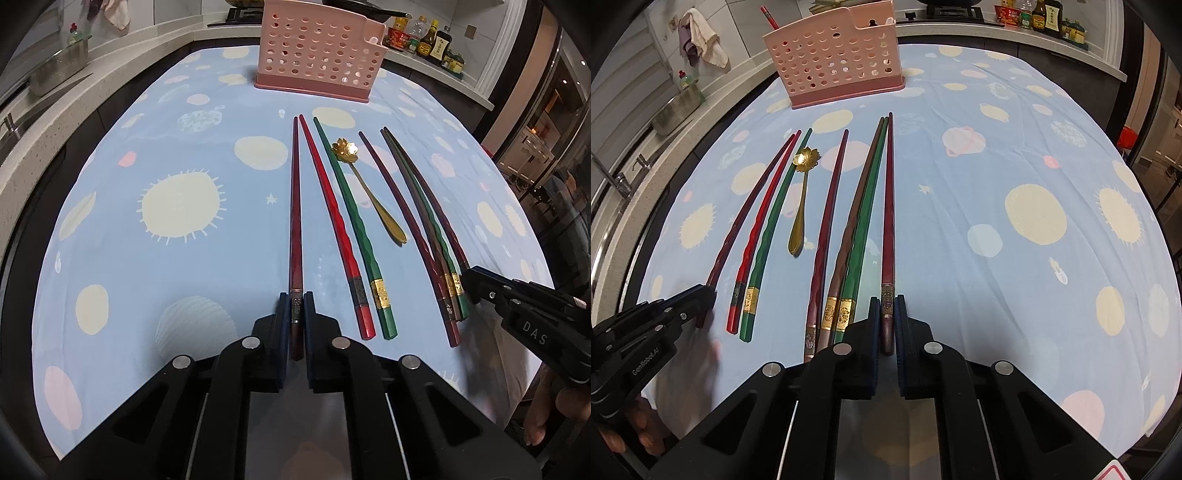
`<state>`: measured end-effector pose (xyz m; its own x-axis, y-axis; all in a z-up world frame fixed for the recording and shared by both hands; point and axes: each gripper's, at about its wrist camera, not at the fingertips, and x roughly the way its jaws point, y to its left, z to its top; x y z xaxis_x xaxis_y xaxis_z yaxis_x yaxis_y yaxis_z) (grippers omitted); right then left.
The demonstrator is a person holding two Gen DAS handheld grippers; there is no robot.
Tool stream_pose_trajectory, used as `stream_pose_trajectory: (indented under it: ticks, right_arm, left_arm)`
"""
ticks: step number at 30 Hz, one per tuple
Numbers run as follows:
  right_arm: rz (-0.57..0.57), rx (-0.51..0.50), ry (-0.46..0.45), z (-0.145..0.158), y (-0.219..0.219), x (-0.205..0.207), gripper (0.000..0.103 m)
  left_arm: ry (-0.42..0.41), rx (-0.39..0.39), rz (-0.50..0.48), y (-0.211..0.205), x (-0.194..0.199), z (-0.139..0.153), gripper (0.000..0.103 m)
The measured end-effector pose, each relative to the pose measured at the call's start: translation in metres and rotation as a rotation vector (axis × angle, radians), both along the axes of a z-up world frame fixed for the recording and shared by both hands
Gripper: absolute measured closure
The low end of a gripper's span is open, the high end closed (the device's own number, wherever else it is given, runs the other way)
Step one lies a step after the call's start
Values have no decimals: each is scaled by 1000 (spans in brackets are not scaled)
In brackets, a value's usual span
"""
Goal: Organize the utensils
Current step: 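Grasp a dark red chopstick with the left tool while the right tool grasps another, then lift both dark red chopsticks and carry them over the pink holder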
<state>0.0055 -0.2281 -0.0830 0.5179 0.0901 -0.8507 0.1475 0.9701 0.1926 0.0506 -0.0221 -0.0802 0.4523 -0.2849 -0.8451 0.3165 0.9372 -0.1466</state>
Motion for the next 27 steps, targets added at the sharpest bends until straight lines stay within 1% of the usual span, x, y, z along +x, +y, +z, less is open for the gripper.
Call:
stream_pose_trajectory:
  ticks: [6,10,16,25,27]
  right_arm:
    - [-6,11,-19,8,-3,-8,96]
    - [-14,23,-48,21,-6,-15,96]
    - [-32,36,-119,51,-12,-23,96]
    - [-70,46,-246,103,-28,-20,96]
    - [-75,51,-272,114,-32,-18,102]
  left_arm:
    - [-6,-29,15,9,-7,12,96]
    - [-21,-52,29,16,-11,25,96]
    - [-59,-85,49,25,-14,49,96]
    - [-158,-135,82,35,-4,97,96]
    - [-181,-146,88,37,-1,107,96]
